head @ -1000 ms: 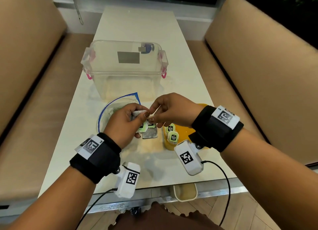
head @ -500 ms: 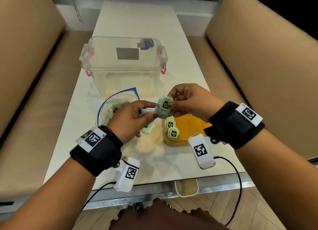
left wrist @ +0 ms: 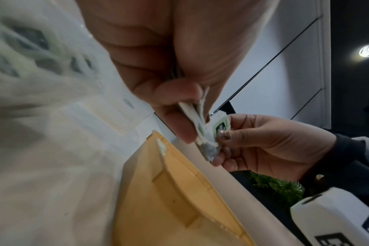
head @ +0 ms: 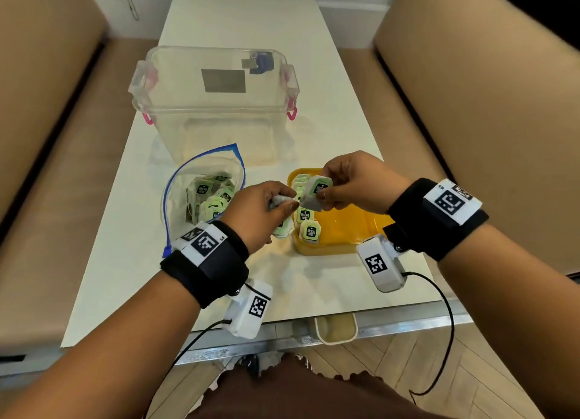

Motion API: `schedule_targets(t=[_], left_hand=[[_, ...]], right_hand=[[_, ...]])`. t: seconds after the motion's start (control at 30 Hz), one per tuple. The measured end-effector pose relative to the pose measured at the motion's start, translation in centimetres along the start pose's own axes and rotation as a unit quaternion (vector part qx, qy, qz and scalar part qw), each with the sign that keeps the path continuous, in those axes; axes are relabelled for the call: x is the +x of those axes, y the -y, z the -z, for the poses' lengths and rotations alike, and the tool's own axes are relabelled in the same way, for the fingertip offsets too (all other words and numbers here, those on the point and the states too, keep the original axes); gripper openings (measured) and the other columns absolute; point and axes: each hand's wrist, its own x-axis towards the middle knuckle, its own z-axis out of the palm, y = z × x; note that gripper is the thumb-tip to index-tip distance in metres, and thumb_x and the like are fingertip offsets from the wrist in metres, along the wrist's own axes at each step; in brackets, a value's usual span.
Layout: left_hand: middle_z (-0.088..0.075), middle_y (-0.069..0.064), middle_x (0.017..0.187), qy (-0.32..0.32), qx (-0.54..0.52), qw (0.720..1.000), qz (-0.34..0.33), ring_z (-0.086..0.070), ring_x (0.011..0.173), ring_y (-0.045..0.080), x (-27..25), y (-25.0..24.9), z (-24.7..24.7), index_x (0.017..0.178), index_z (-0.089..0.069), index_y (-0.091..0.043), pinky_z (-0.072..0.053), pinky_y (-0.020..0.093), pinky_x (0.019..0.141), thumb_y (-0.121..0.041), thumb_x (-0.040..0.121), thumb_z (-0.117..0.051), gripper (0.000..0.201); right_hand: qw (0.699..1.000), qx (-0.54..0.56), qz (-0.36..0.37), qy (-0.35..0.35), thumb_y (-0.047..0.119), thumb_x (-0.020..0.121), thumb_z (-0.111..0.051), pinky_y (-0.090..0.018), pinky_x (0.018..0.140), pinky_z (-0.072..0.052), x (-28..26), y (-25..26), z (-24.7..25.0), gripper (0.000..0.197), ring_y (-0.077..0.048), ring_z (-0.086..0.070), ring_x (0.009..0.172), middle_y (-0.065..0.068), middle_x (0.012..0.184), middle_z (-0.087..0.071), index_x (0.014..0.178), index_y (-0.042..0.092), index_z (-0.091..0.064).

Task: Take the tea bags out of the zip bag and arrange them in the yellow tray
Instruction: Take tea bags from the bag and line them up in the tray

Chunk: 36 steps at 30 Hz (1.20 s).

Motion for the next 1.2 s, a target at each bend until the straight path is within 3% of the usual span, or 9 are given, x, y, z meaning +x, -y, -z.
schedule_targets(t=[0.1,0.23,0.47,0.57,0.7,0.87,0.97,1.07,1.2], left_hand=[[-0.061,-0.002,0.08,0.002,0.048,0.999,0.004,-0.057,0.058,0.014,-0.2,0.9,-0.8,0.095,-0.066,-0.017,-0.046,0.023,0.039,-0.023,0.09,-0.062,0.009],[-0.058,-0.003,0.073,-0.007,0.082,0.996,0.036,-0.056,0.068,0.018,-0.2,1.8,-1.7,0.089,-0.063,-0.012,-0.053,0.033,0.057,-0.024,0.089,-0.062,0.012],[-0.056,-0.003,0.078,0.003,0.097,0.993,0.062,-0.057,0.071,0.018,0.0,2.2,-2.7,0.094,-0.065,-0.013,-0.053,0.034,0.063,-0.028,0.088,-0.065,0.016],[-0.058,-0.003,0.079,0.0,0.089,0.994,0.068,-0.058,0.072,0.019,0.0,2.4,-2.9,0.095,-0.066,-0.013,-0.055,0.035,0.064,-0.027,0.088,-0.064,0.016],[-0.062,0.001,0.084,0.004,0.078,0.995,0.069,-0.062,0.077,0.022,0.0,2.4,-2.8,0.098,-0.067,-0.012,-0.056,0.039,0.067,-0.026,0.089,-0.063,0.018],[-0.062,0.0,0.083,-0.001,0.064,0.995,0.074,-0.061,0.076,0.021,-0.2,2.3,-2.9,0.099,-0.068,-0.012,-0.056,0.037,0.066,-0.025,0.089,-0.063,0.017],[-0.063,0.001,0.084,-0.002,0.06,0.995,0.077,-0.062,0.075,0.02,-0.2,2.4,-3.0,0.099,-0.067,-0.012,-0.056,0.036,0.064,-0.025,0.089,-0.062,0.016],[-0.064,0.0,0.085,-0.002,0.05,0.996,0.08,-0.063,0.078,0.02,-0.2,2.5,-3.0,0.1,-0.068,-0.012,-0.057,0.037,0.067,-0.024,0.089,-0.063,0.017],[-0.066,0.003,0.087,-0.001,0.046,0.995,0.083,-0.062,0.074,0.019,-0.2,2.5,-3.0,0.099,-0.068,-0.012,-0.056,0.035,0.064,-0.024,0.089,-0.063,0.016]], right_hand=[[0.996,-0.059,-0.045,0.05,0.01,0.087,-0.065,-0.034,0.067,-0.058,0.2,-1.8,-0.4,0.008,-0.02,-0.069,0.064,-0.014,0.078,-0.074,0.092,0.005,-0.065],[0.982,-0.116,-0.073,0.133,0.014,0.089,-0.064,-0.028,0.062,-0.055,0.5,-3.0,-2.3,0.003,-0.012,-0.065,0.058,-0.012,0.079,-0.074,0.087,0.013,-0.062],[0.948,-0.272,-0.051,0.159,0.023,0.083,-0.07,-0.022,0.053,-0.042,2.0,-2.9,-4.2,0.014,-0.015,-0.057,0.066,0.008,0.068,-0.057,0.095,0.021,-0.063],[0.922,-0.348,-0.016,0.169,0.022,0.085,-0.067,-0.02,0.048,-0.027,2.4,-2.7,-4.7,0.012,-0.019,-0.046,0.075,0.008,0.067,-0.043,0.096,0.022,-0.061],[0.905,-0.386,-0.011,0.18,0.022,0.086,-0.065,-0.023,0.046,-0.027,2.9,-2.6,-5.3,0.009,-0.023,-0.047,0.072,0.0,0.069,-0.047,0.09,0.015,-0.062],[0.918,-0.369,-0.025,0.141,0.026,0.08,-0.071,-0.027,0.046,-0.026,3.6,-2.6,-5.6,0.025,-0.02,-0.042,0.059,0.0,0.061,-0.042,0.072,0.014,-0.052],[0.928,-0.355,-0.026,0.109,0.027,0.079,-0.072,-0.027,0.048,-0.026,3.6,-2.8,-5.7,0.021,-0.022,-0.046,0.071,0.0,0.069,-0.047,0.085,0.014,-0.056],[0.941,-0.325,-0.048,0.084,0.033,0.076,-0.076,-0.026,0.053,-0.031,3.5,-3.0,-5.5,0.042,-0.02,-0.047,0.08,-0.001,0.087,-0.051,0.105,0.014,-0.054],[0.95,-0.295,-0.072,0.072,0.031,0.074,-0.078,-0.029,0.065,-0.038,3.3,-2.8,-5.4,0.043,-0.021,-0.05,0.083,-0.002,0.092,-0.054,0.098,0.017,-0.045]])
